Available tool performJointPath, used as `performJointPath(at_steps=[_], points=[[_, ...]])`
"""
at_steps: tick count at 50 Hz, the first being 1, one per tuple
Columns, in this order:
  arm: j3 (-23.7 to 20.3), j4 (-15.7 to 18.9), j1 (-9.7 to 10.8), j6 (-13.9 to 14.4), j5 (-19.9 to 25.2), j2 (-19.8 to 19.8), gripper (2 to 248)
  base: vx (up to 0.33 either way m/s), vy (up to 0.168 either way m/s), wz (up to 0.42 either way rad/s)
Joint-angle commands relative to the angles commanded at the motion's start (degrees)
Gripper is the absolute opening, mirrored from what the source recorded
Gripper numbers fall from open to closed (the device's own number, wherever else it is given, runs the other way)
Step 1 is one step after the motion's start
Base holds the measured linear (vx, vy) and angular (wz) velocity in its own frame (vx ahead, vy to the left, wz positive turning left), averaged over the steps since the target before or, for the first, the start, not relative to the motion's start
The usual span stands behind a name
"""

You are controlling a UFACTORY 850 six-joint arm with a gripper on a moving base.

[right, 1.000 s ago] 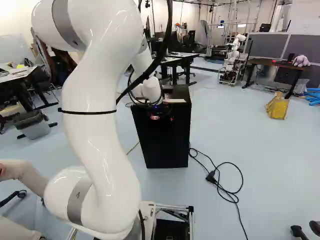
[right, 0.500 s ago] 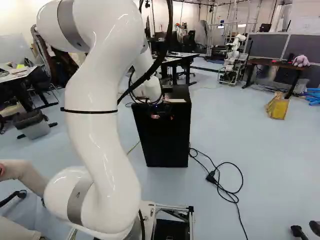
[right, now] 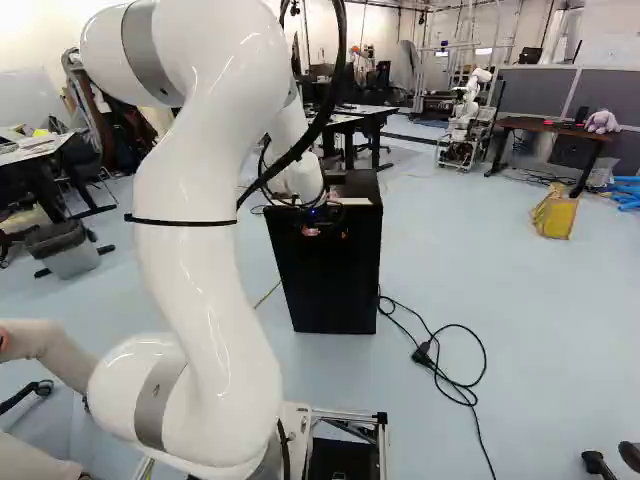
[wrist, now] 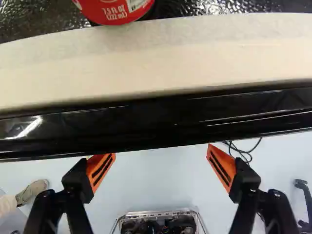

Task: Grab a drink from the fridge

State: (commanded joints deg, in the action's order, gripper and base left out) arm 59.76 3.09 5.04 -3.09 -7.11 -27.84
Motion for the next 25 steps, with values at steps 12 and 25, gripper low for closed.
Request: performJointPath(at_steps=[12,25], points=[[-2.15,0.00,-0.06,0.00,0.00,1.54,247,0.000,0.000,0.000],[-5.87,0.00,-0.27,0.00,1.24,4.25,247,0.000,0.000,0.000]])
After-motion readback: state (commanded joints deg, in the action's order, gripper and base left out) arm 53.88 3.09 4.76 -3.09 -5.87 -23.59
